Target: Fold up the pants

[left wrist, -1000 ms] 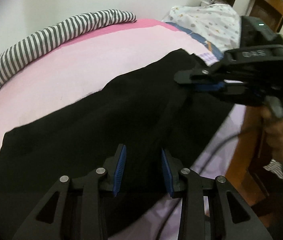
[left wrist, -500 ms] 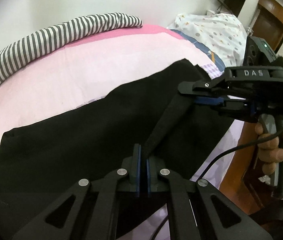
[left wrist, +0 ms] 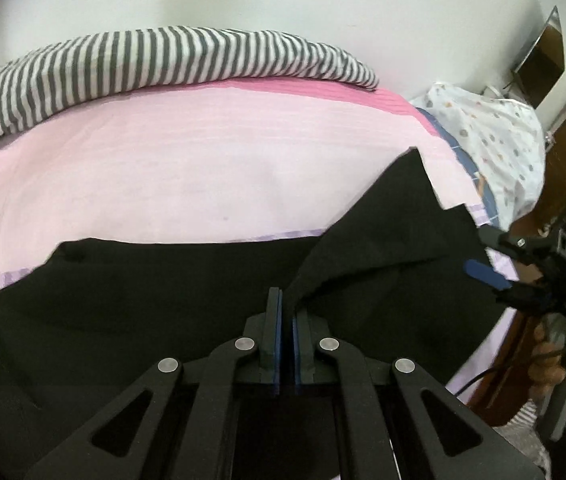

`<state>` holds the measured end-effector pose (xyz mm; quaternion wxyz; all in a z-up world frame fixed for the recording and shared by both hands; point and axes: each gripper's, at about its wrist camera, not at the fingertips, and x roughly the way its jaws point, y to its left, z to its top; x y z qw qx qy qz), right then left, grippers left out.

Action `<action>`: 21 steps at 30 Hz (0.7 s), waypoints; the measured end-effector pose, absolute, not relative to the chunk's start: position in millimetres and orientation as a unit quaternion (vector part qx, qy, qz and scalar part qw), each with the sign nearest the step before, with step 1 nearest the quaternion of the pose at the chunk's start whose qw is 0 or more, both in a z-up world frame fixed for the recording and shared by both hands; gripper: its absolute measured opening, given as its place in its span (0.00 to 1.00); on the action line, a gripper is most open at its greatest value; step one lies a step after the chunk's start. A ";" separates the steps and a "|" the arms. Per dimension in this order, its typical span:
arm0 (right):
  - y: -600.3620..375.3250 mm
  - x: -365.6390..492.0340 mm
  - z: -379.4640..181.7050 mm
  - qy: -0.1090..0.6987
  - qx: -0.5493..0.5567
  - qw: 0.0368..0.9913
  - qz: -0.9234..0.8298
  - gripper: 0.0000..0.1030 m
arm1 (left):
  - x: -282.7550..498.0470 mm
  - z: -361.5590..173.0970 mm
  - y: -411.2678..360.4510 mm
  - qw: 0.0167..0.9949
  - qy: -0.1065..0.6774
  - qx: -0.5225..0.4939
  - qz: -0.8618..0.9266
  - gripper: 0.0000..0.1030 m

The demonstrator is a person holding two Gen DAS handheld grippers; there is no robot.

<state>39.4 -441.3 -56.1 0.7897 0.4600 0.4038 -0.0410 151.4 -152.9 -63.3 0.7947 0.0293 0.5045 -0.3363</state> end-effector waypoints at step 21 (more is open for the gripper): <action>-511.3 53.1 -103.8 0.382 0.517 0.759 -0.105 0.29 | 156.4 -78.5 -151.2 0.785 0.522 0.035 -0.332 0.04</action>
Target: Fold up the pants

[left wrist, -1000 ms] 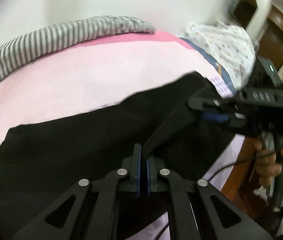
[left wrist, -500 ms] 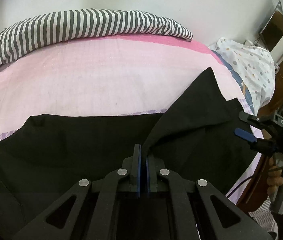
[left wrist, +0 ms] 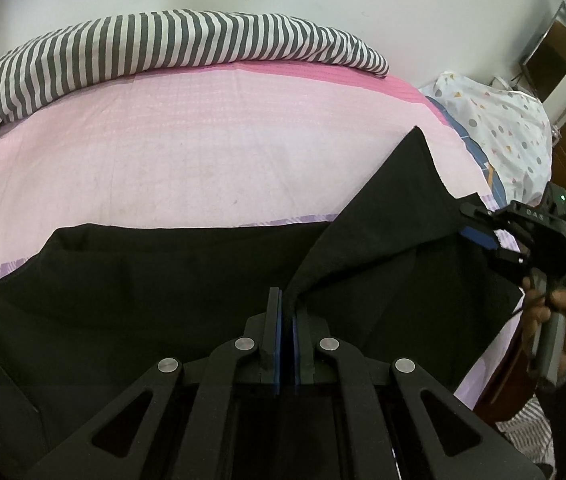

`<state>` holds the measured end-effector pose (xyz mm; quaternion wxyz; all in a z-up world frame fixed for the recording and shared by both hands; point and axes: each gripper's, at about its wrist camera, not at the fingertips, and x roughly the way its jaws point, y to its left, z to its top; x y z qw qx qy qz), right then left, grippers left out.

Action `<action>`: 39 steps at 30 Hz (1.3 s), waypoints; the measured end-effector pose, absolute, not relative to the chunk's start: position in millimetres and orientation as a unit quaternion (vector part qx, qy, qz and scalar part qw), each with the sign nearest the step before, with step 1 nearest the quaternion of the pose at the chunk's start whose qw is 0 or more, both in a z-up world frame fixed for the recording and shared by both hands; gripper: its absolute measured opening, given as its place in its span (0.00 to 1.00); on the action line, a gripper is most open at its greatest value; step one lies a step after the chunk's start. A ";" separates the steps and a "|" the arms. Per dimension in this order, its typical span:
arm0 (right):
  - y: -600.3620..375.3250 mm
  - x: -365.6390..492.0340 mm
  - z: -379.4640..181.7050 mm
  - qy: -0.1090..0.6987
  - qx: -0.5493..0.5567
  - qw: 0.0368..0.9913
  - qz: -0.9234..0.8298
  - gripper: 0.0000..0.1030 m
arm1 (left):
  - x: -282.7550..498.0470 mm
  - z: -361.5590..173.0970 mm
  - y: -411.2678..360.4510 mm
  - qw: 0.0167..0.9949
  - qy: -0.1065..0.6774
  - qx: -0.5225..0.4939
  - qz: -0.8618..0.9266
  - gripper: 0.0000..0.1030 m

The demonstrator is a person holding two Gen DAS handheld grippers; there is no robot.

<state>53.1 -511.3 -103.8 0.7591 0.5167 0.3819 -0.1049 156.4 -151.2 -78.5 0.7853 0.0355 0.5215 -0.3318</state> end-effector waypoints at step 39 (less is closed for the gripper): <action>-556.3 -101.2 -75.5 0.409 0.427 0.765 -0.255 0.04 | 49.6 -101.3 -233.4 0.708 0.483 0.250 -0.451 0.07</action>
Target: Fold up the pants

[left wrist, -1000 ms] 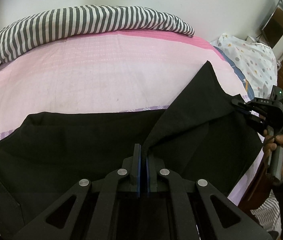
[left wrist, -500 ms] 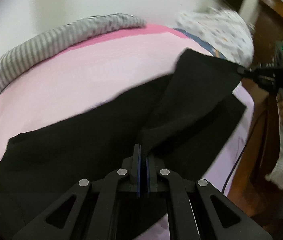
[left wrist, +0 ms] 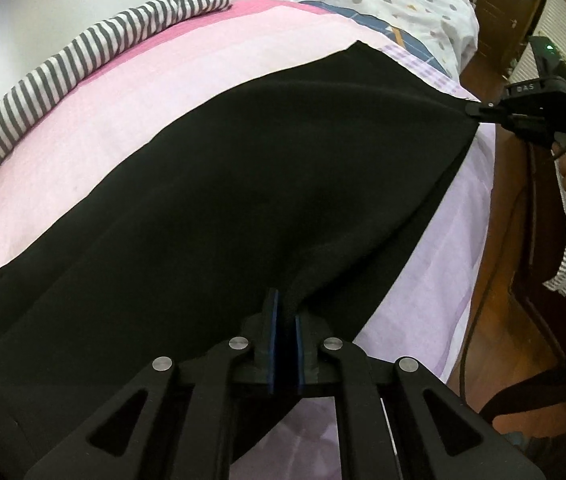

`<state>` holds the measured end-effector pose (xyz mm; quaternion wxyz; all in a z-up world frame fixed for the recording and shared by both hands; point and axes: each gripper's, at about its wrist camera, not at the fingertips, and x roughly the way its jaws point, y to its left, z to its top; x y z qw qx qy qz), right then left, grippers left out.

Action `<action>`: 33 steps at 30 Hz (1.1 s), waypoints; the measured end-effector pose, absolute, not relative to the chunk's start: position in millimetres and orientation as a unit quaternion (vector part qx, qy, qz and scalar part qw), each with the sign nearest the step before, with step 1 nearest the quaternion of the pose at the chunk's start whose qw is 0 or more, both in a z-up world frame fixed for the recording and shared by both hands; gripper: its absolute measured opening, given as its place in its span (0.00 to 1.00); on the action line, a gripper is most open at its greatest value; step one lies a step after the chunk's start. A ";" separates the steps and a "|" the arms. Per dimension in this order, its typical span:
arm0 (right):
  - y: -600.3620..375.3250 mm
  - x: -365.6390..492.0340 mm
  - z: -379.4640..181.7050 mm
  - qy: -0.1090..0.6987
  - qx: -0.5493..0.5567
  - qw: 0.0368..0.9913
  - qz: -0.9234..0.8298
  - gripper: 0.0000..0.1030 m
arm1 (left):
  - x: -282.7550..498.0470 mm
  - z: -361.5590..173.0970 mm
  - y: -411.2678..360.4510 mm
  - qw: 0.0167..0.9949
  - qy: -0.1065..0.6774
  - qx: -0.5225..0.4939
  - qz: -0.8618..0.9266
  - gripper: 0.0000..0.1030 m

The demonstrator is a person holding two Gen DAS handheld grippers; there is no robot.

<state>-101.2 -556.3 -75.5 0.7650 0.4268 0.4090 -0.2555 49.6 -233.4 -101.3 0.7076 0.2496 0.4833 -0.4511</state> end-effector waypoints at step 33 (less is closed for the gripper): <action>-320.4 145.5 -16.9 0.509 0.185 0.833 0.112 0.40 | 160.5 -64.7 3.4 0.855 0.477 0.030 -0.201 0.49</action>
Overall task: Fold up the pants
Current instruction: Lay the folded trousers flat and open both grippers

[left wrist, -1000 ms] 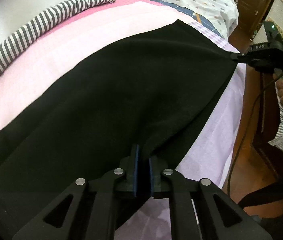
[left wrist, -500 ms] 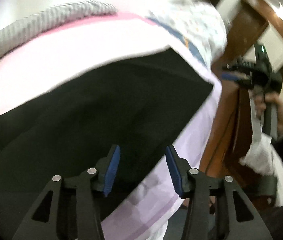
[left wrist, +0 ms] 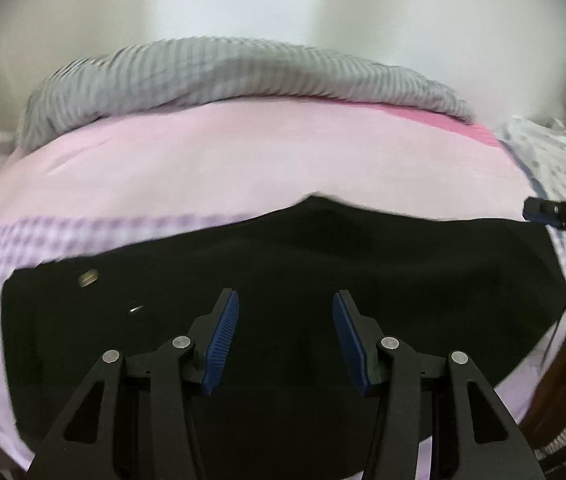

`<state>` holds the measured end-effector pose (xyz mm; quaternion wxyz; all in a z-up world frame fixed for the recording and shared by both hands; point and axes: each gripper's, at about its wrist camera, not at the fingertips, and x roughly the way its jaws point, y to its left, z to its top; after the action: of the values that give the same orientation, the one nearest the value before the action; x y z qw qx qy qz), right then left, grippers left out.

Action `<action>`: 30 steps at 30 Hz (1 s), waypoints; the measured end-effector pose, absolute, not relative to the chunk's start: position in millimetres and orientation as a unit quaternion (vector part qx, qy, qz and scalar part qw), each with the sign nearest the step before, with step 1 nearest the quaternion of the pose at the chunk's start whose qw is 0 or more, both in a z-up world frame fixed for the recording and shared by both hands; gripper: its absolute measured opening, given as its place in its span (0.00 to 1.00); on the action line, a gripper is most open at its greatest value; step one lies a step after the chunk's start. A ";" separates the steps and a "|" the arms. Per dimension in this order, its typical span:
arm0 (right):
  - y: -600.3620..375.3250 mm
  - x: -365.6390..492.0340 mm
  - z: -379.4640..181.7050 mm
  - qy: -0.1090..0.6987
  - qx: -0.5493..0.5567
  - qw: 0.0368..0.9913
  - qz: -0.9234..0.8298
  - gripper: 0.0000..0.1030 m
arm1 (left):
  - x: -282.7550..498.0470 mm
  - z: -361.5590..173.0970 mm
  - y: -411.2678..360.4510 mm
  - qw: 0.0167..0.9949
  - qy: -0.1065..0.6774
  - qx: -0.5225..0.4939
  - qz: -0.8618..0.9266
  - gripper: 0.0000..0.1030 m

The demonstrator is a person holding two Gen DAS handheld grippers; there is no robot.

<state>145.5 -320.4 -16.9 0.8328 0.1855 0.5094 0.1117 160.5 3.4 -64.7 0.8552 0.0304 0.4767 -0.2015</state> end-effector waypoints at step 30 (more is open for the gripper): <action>-151.4 280.3 -101.6 0.588 0.109 0.763 0.246 0.16 | 149.9 -98.6 89.4 0.850 0.498 0.013 -0.173 0.49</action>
<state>280.3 -151.4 -101.6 0.7627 0.1095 0.5878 0.2465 149.9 89.4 -98.6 0.8495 0.0130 0.4983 -0.1728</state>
